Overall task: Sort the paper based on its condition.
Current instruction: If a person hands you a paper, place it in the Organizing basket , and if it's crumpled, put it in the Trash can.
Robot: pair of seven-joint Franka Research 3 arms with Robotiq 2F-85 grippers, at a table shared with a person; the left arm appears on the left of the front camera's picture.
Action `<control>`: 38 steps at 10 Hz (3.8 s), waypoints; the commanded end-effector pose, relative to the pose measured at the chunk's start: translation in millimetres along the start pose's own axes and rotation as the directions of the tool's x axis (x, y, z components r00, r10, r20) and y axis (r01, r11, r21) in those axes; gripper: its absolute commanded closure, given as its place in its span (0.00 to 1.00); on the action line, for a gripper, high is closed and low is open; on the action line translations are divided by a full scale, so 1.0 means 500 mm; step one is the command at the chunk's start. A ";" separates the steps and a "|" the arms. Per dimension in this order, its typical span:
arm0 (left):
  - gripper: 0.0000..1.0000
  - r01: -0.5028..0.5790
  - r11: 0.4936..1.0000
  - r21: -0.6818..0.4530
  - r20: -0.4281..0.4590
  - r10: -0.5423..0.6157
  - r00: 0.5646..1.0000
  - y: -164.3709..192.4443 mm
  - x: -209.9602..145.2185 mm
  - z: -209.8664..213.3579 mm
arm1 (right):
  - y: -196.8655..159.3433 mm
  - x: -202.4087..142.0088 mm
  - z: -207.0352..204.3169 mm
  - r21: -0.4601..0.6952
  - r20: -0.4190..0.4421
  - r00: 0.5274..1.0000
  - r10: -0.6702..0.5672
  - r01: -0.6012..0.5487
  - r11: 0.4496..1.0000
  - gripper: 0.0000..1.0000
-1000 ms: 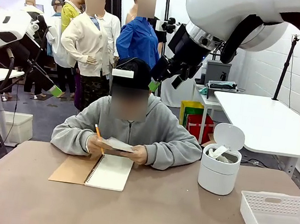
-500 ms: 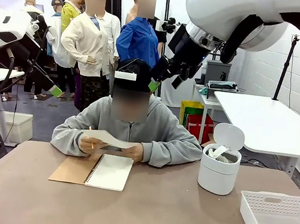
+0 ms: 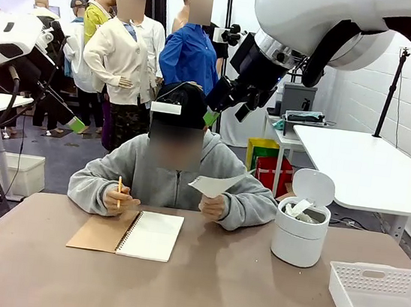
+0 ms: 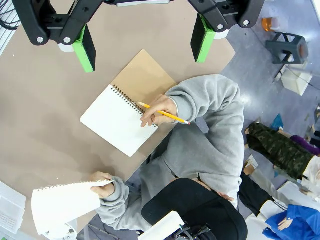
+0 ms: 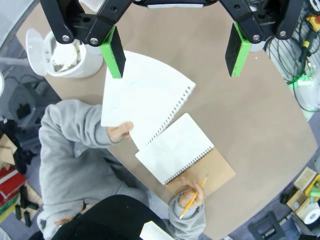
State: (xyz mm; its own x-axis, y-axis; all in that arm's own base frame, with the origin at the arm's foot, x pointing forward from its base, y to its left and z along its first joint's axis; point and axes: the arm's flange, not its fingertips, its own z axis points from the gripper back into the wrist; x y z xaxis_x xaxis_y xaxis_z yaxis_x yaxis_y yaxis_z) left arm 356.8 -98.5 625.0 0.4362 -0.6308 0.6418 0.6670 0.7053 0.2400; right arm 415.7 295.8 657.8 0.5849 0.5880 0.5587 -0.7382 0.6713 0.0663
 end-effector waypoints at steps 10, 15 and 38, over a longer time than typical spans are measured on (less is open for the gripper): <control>0.00 -0.002 1.000 0.001 0.000 0.002 1.000 0.002 -0.001 0.000 | -0.007 -0.009 -0.002 0.027 -0.022 0.995 -0.095 0.096 0.995 0.00; 0.00 -0.002 1.000 0.001 0.000 0.002 1.000 0.002 -0.001 0.000 | -0.114 -0.068 -0.053 0.174 -0.198 0.857 -0.476 0.509 0.843 0.00; 0.00 -0.002 1.000 0.001 0.000 0.002 1.000 0.002 -0.001 0.000 | -0.389 -0.246 -0.311 0.151 -0.636 0.207 -0.744 0.978 0.142 0.00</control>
State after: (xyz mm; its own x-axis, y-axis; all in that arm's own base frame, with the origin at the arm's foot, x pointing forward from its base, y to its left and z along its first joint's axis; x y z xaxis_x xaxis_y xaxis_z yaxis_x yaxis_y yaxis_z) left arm 356.8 -98.3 625.1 0.4364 -0.6306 0.6419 0.6665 0.7057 0.2402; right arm 531.0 158.8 446.6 0.8748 -0.1255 -0.4679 0.4339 0.6326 0.6415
